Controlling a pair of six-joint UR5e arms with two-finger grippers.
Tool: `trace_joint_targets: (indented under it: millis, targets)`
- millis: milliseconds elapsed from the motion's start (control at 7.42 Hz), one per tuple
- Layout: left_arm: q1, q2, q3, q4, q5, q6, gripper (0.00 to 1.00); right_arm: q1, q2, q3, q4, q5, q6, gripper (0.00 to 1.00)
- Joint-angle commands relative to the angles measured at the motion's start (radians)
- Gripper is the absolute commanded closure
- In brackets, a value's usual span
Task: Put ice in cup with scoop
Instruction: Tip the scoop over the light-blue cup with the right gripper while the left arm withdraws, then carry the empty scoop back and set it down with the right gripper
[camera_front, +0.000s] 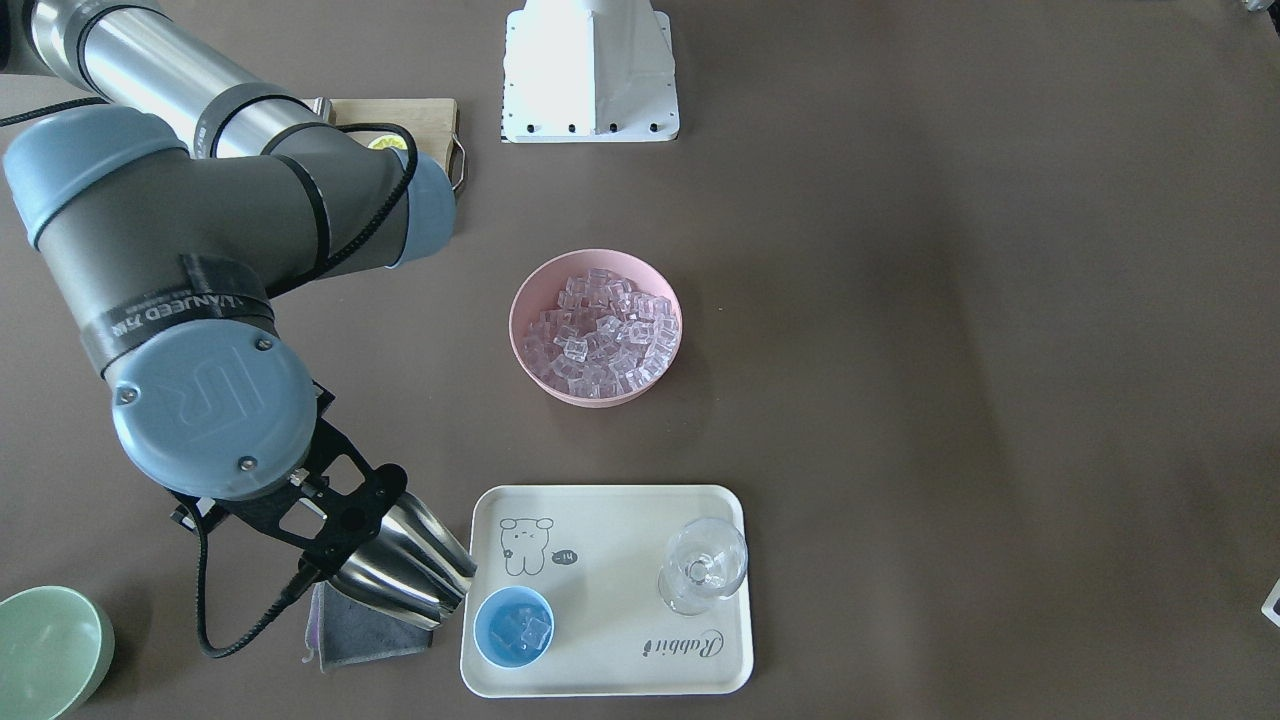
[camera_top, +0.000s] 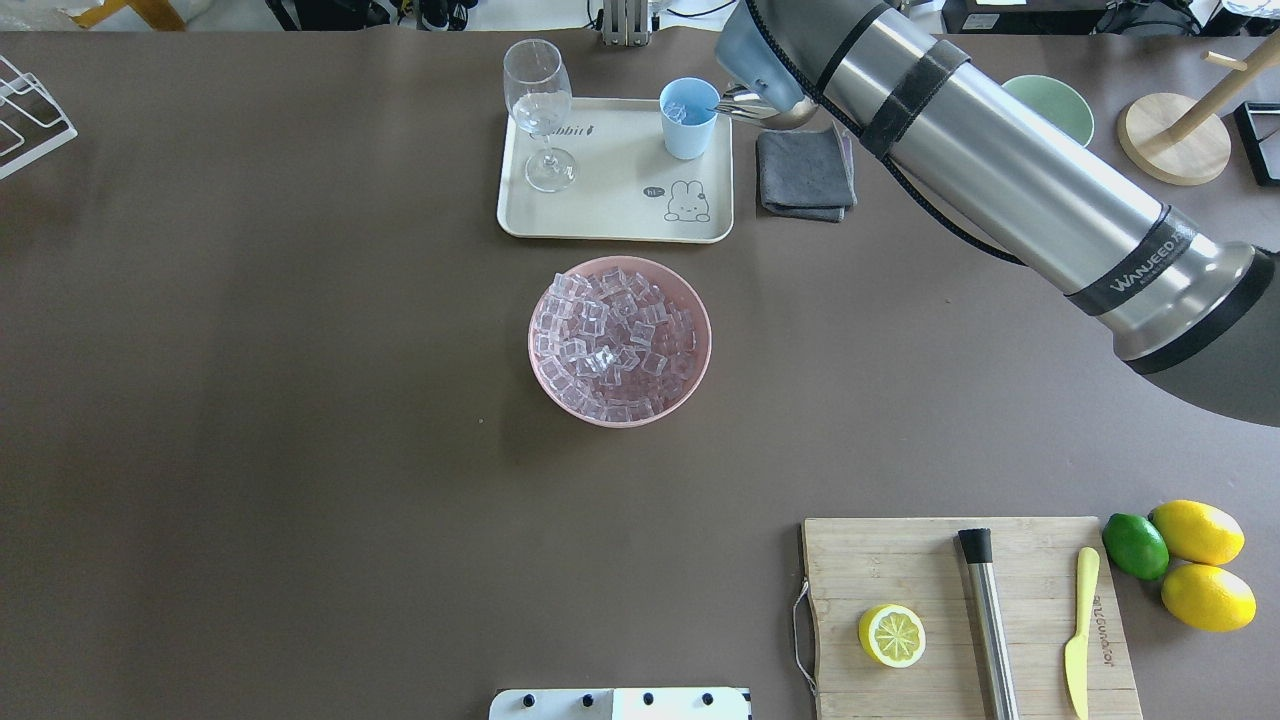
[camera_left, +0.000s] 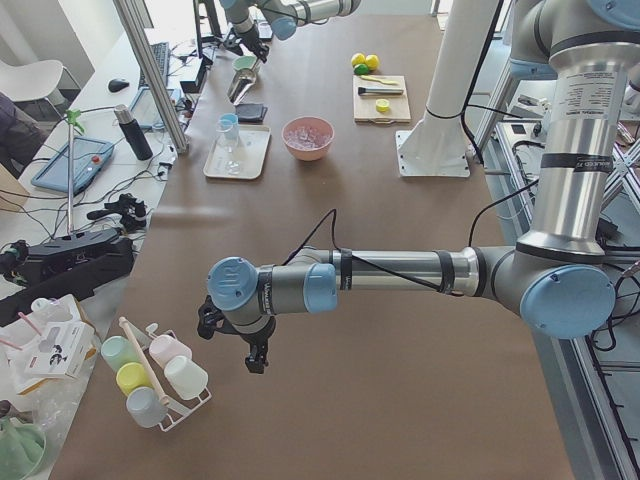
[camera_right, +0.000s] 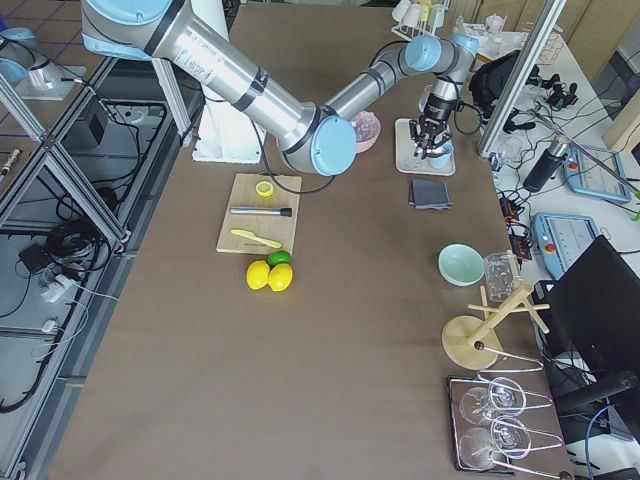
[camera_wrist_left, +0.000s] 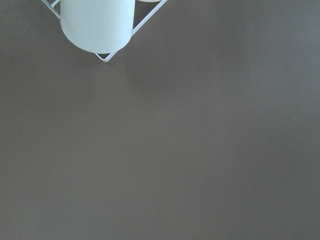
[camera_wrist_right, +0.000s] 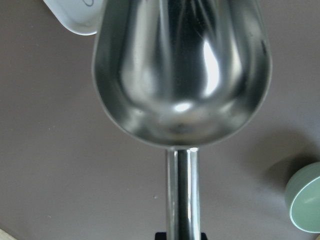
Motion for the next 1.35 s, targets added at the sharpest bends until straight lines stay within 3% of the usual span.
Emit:
trace_joint_targets:
  millis: [0, 270, 404, 539, 674, 943, 1213]
  targets:
    - [-0.001, 0.056, -0.093, 0.002, 0.003, -0.001, 0.01, 0.081, -0.288, 0.363, -0.014, 0.047, 0.035, 1.0]
    - [0.005, 0.066, -0.067, -0.002, 0.048, -0.003, 0.01, 0.103, -0.565, 0.67, 0.01, 0.073, 0.398, 1.0]
    - [0.002, 0.066, -0.064, -0.002, 0.05, -0.003, 0.01, 0.114, -0.714, 0.764, 0.092, 0.076, 0.502, 1.0]
    - [-0.005, 0.074, -0.062, -0.007, 0.047, 0.002, 0.01, 0.149, -0.855, 0.785, 0.172, 0.145, 0.555, 1.0]
    - [-0.01, 0.072, -0.061, -0.007, 0.049, -0.001, 0.01, 0.173, -0.979, 0.777, 0.287, 0.215, 0.671, 1.0]
    - [-0.005, 0.064, -0.064, -0.007, 0.049, -0.003, 0.01, 0.175, -1.178, 0.721, 0.623, 0.23, 0.87, 1.0]
    - [-0.005, 0.069, -0.067, -0.007, 0.046, -0.003, 0.01, 0.175, -1.24, 0.547, 0.934, 0.245, 0.955, 1.0]
